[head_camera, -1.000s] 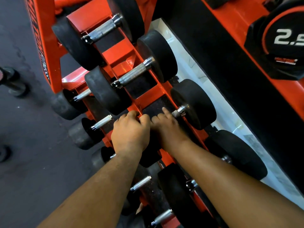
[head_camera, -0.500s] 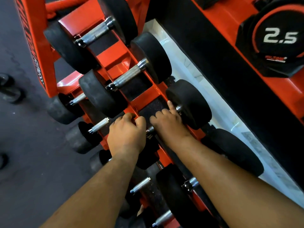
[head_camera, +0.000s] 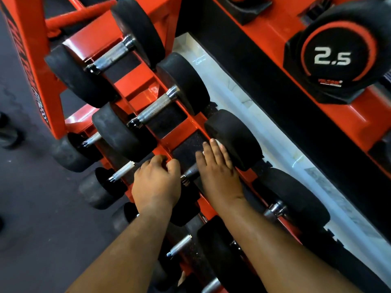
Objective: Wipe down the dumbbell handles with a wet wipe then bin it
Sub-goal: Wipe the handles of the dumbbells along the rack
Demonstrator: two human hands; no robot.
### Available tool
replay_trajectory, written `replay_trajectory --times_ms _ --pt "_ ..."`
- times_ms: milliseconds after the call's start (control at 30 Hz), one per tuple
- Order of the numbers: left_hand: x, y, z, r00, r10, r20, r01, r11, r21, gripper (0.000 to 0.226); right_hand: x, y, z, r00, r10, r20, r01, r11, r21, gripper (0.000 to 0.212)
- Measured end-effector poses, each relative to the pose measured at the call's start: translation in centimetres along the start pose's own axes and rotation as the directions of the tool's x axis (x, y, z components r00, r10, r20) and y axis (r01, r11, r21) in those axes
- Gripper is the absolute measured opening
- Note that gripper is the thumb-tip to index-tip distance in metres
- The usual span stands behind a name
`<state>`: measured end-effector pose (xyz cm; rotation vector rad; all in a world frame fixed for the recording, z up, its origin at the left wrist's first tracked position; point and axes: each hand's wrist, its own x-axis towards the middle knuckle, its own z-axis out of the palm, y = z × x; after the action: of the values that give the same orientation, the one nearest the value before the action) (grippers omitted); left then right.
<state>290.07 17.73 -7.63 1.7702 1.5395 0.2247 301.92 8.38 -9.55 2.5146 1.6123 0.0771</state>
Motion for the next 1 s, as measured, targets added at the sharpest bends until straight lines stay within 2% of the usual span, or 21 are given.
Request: replay_trajectory --times_ms 133,167,200,233,267,300,333,367,400,433,500,567,700,800,900,933,1000 --pt "0.0 -0.1 0.0 1.000 0.019 -0.005 -0.018 1.000 0.009 0.038 -2.7 0.5 0.6 0.989 0.110 -0.095 -0.078 0.954 0.291 0.068" --pt "0.1 -0.1 0.0 1.000 0.020 -0.005 -0.020 1.000 0.014 0.041 -3.2 0.1 0.8 0.971 0.210 -0.112 -0.141 0.889 0.436 0.068" --pt "0.1 -0.1 0.0 1.000 0.014 0.000 -0.014 1.000 0.017 0.044 -3.8 -0.4 1.0 0.928 0.363 -0.078 -0.241 0.748 0.618 0.066" --pt "0.1 -0.2 0.0 1.000 0.005 0.004 -0.005 1.000 0.019 0.045 -4.1 -1.1 0.7 0.838 0.545 0.032 -0.361 0.508 0.782 0.062" --pt "0.2 0.0 0.0 1.000 0.002 0.006 -0.002 1.000 0.018 0.046 -3.9 -1.6 0.2 0.693 0.685 0.224 -0.464 0.187 0.866 0.056" --pt "0.2 -0.1 0.0 1.000 0.001 0.005 -0.001 1.000 0.016 0.048 -3.6 -2.0 -0.3 0.530 0.728 0.435 -0.478 -0.167 0.862 0.049" --pt "0.2 0.0 -0.1 1.000 -0.003 0.004 0.003 1.000 0.016 0.050 -3.1 -2.2 -0.5 0.395 0.672 0.627 -0.389 -0.496 0.777 0.041" --pt "0.1 -0.1 -0.1 1.000 -0.006 -0.001 0.006 1.000 0.016 0.053 -2.5 -2.1 -0.7 0.327 0.553 0.767 -0.281 -0.718 0.637 0.032" --pt "0.2 0.1 0.0 1.000 -0.001 -0.002 0.001 1.000 0.029 0.054 -1.8 -1.8 -0.7 0.333 0.415 0.847 -0.164 -0.859 0.486 0.024" --pt "0.1 -0.1 0.0 1.000 -0.008 -0.002 0.008 1.000 0.019 0.055 -1.0 -1.7 -0.8 0.396 0.337 0.854 -0.118 -0.904 0.411 0.019" --pt "0.1 -0.2 0.0 1.000 -0.008 0.003 0.008 1.000 0.026 0.056 0.6 -1.2 -0.9 0.535 0.271 0.801 -0.142 -0.905 0.401 0.024" --pt "0.2 -0.2 0.0 1.000 -0.017 0.003 0.017 1.000 0.025 0.054 2.4 -0.9 -1.0 0.605 0.221 0.765 -0.187 -0.895 0.406 0.019" --pt "0.2 -0.1 0.0 1.000 -0.022 0.012 0.022 1.000 0.009 0.051 4.8 -0.2 -0.9 0.578 0.130 0.805 -0.235 -0.919 0.317 0.011" --pt "0.1 0.0 0.0 1.000 -0.013 0.007 0.013 1.000 0.004 0.050 3.9 -1.0 -1.1 0.465 0.253 0.849 -0.242 -0.886 0.396 0.005" --pt "0.0 -0.1 -0.1 1.000 -0.012 -0.003 0.012 1.000 0.008 0.050 2.5 -1.8 -1.0 0.370 0.368 0.853 -0.160 -0.880 0.448 0.041" --pt "0.0 0.0 -0.1 1.000 -0.011 -0.003 0.011 1.000 0.005 0.049 2.7 -1.8 -1.1 0.355 0.377 0.855 -0.163 -0.876 0.454 0.041" --pt "0.0 0.0 -0.2 1.000 -0.007 -0.003 0.007 1.000 0.000 0.046 3.9 -1.4 -1.3 0.394 0.300 0.869 -0.264 -0.869 0.420 0.018"
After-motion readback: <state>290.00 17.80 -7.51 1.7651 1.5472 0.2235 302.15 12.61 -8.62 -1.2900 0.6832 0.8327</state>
